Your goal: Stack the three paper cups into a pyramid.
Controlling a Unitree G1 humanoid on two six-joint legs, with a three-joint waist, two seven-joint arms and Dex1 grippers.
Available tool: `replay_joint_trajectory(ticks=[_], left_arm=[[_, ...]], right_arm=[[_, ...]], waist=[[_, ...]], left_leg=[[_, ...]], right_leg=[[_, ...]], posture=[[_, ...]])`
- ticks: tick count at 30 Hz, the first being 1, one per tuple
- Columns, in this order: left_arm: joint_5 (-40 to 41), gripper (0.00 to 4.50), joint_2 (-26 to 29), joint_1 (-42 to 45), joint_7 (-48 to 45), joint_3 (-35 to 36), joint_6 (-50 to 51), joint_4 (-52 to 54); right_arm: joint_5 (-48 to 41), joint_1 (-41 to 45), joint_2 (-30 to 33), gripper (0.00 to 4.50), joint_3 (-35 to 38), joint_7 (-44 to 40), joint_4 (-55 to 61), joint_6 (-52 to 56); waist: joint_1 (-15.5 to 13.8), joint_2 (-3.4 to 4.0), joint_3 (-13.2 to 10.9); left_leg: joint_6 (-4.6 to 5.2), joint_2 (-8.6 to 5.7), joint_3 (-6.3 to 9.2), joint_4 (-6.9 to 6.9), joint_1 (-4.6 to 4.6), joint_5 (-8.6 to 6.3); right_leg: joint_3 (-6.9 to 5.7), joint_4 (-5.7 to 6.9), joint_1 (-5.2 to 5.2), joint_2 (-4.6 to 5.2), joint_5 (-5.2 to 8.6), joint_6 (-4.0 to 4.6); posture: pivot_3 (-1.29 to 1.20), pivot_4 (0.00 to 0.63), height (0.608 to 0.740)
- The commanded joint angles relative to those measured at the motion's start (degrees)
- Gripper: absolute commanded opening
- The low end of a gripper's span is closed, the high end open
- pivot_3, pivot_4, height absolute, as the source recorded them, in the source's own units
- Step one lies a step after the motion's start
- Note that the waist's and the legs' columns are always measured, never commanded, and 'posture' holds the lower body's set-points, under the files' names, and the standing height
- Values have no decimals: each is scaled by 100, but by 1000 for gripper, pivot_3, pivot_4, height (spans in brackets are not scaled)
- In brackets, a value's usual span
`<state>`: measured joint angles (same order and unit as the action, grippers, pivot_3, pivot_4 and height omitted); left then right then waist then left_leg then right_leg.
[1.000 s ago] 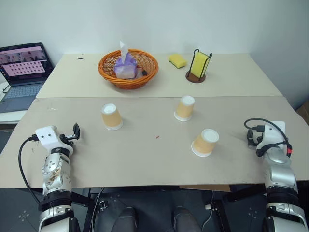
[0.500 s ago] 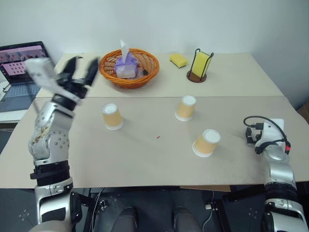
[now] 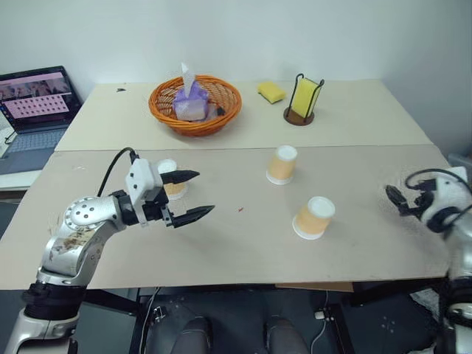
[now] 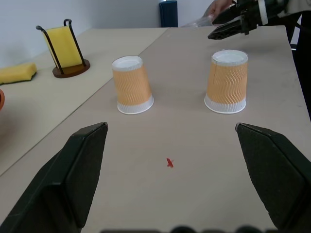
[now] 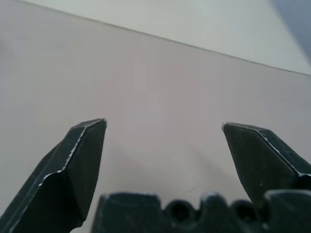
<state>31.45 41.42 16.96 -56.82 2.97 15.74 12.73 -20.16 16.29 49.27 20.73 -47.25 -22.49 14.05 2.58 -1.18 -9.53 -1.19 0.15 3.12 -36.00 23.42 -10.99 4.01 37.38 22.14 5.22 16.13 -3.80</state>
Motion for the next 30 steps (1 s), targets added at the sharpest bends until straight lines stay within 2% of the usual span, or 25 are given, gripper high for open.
replay_joint_trajectory(ticks=[1,3,5,13,16,21,30], left_arm=[[18,4500,91,-264,-154,200,-107,242],[48,4500,128,-460,-165,298,-68,363],[91,4500,173,-588,-171,374,-20,447],[195,4500,188,-1064,73,657,310,833],[299,4500,184,-1111,180,760,473,1009],[388,4500,191,-1177,286,851,630,1173],[490,4500,228,-1171,362,969,778,1259]], right_arm=[[-1182,-583,501,4476,50,-1912,1408,763],[-1649,-717,709,4476,100,-2454,1992,1142],[-1802,-616,802,4476,98,-2576,2191,1348],[-1555,-154,864,4476,-660,-2735,2795,1428],[-1113,-163,872,4476,-1032,-2712,2755,1101],[-841,-74,732,4476,-1210,-2711,2392,822],[-572,340,581,4476,-1149,-2676,1417,412]], waist=[[0,2,-1],[25,6,-3],[52,6,-3],[-28,-1,-6],[-75,-3,-8],[-89,-4,-8],[-47,-5,-8]], left_leg=[[0,1,1,-2,-3,0],[0,2,-2,-3,-12,0],[0,6,-3,-8,-18,0],[0,5,0,-9,2,-1],[0,0,3,-15,4,-1],[-1,1,2,-22,-1,-1],[-1,2,2,-20,-4,-1]], right_leg=[[0,4,-3,-1,0,0],[5,13,-4,0,0,-1],[7,21,-6,-4,0,0],[-1,10,4,0,1,-3],[-4,13,3,5,1,-3],[-4,17,0,4,1,-4],[-3,18,-1,2,0,-3]], posture=[[0,150,740],[0,150,740],[0,150,740],[0,150,740],[0,150,740],[0,150,740],[0,150,740]])
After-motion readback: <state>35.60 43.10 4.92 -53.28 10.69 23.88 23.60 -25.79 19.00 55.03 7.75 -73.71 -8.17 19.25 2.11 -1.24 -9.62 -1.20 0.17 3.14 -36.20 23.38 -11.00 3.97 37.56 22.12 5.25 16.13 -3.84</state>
